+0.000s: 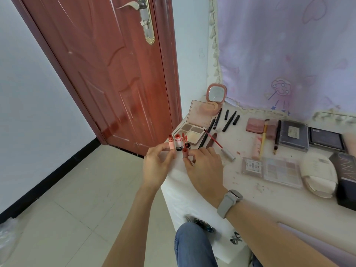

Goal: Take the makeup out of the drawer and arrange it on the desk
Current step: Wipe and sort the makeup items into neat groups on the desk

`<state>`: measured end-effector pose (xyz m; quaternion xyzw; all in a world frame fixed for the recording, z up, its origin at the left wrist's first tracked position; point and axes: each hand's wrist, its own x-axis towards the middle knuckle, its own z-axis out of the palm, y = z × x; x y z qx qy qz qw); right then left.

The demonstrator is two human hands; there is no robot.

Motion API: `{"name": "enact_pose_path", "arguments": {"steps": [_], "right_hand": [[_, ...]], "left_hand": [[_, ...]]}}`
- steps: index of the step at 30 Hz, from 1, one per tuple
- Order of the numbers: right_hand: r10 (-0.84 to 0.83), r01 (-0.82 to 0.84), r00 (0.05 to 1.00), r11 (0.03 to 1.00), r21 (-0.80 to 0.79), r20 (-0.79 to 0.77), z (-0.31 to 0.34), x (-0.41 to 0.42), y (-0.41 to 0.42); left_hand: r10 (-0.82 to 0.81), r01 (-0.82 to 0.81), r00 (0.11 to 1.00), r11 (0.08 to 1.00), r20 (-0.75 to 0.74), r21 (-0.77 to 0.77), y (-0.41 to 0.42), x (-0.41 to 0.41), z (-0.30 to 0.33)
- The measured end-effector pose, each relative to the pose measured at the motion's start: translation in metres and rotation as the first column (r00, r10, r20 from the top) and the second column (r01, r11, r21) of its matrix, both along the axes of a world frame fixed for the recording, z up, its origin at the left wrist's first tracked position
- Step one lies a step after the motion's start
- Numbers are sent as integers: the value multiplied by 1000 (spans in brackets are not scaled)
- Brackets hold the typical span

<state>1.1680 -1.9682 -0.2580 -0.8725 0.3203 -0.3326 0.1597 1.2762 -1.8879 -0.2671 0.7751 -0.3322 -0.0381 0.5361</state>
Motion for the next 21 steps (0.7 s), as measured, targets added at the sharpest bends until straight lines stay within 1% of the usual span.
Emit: {"name": "enact_pose_path", "arguments": {"steps": [7, 11, 15, 18, 21], "right_hand": [[-48, 48, 999, 997, -55, 5, 1, -1, 3], [-42, 44, 999, 996, -80, 28, 2, -2, 4], [-10, 11, 999, 998, -57, 31, 2, -4, 4], [24, -25, 993, 1000, 1, 117, 5, -9, 5], [72, -83, 973, 996, 39, 220, 9, -21, 3]], "left_hand": [[81, -87, 980, 996, 181, 26, 0, -6, -2], [122, -132, 981, 990, 153, 56, 1, -8, -3], [126, -136, 985, 987, 114, 81, 3, -12, -4], [143, -152, 983, 986, 114, 73, 6, -17, -5], [233, -236, 963, 972, 134, 10, 13, -33, -6]]}}
